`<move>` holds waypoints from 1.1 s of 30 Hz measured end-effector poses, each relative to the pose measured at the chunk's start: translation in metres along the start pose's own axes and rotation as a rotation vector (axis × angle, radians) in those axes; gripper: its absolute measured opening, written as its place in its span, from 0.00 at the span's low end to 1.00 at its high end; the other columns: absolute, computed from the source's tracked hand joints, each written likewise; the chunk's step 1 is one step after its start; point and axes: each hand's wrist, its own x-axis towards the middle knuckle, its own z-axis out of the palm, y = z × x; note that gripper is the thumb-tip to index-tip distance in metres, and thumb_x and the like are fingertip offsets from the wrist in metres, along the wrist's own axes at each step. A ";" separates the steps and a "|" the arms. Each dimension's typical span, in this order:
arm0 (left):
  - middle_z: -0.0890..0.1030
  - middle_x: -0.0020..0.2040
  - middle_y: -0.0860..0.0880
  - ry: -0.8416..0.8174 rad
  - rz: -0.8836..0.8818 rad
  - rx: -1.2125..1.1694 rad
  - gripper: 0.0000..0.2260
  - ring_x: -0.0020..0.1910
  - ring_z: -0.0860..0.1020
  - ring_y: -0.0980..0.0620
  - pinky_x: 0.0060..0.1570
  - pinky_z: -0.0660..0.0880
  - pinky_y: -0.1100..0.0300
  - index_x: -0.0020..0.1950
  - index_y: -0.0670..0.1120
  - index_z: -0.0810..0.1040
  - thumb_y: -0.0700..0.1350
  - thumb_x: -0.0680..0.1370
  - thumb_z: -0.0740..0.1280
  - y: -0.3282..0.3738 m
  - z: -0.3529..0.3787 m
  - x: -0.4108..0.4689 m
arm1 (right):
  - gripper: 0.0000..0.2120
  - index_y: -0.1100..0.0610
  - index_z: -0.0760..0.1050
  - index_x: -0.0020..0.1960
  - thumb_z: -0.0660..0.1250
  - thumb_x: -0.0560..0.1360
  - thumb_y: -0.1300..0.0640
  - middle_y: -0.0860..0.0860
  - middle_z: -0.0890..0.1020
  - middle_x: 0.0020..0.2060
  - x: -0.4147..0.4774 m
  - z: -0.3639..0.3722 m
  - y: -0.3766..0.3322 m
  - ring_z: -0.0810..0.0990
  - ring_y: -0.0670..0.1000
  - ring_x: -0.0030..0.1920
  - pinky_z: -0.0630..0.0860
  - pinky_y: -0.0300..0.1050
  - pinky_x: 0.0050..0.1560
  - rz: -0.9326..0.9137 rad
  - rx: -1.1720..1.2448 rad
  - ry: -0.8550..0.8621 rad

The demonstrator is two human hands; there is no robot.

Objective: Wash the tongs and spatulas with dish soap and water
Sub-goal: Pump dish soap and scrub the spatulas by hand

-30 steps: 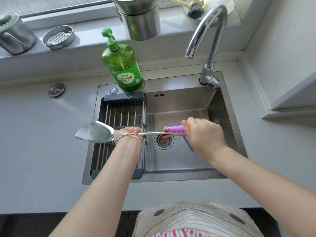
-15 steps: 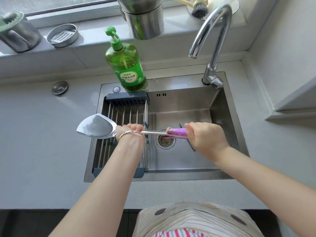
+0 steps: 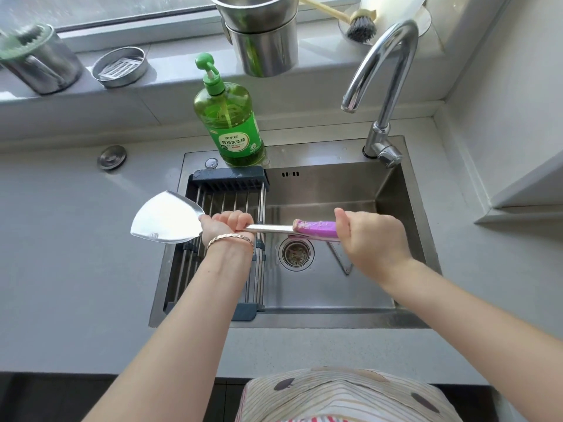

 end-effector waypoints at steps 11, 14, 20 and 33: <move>0.65 0.24 0.52 -0.135 0.056 0.182 0.19 0.20 0.65 0.57 0.24 0.69 0.66 0.32 0.46 0.65 0.52 0.80 0.57 0.006 0.015 -0.006 | 0.24 0.58 0.66 0.31 0.47 0.81 0.49 0.47 0.60 0.18 0.021 -0.010 -0.009 0.56 0.44 0.16 0.53 0.31 0.19 0.626 1.006 -1.013; 0.72 0.37 0.49 -0.125 0.126 0.545 0.09 0.33 0.74 0.55 0.43 0.77 0.56 0.44 0.43 0.69 0.46 0.78 0.64 -0.021 0.020 -0.035 | 0.25 0.58 0.67 0.29 0.46 0.81 0.53 0.46 0.65 0.17 0.027 -0.005 -0.028 0.61 0.45 0.19 0.60 0.36 0.23 0.452 0.885 -0.803; 0.73 0.40 0.47 -0.053 0.381 0.869 0.06 0.31 0.74 0.54 0.38 0.76 0.60 0.55 0.47 0.65 0.40 0.80 0.58 -0.038 0.016 -0.055 | 0.20 0.54 0.73 0.37 0.49 0.82 0.55 0.51 0.76 0.31 0.029 -0.002 -0.050 0.74 0.53 0.35 0.69 0.44 0.42 0.119 0.739 -0.658; 0.69 0.30 0.52 -0.182 0.411 2.341 0.16 0.27 0.65 0.55 0.28 0.63 0.64 0.39 0.48 0.69 0.60 0.75 0.63 0.077 -0.023 0.004 | 0.14 0.56 0.77 0.36 0.59 0.78 0.59 0.48 0.80 0.31 0.105 -0.017 -0.035 0.76 0.46 0.30 0.73 0.33 0.33 0.263 0.756 -0.599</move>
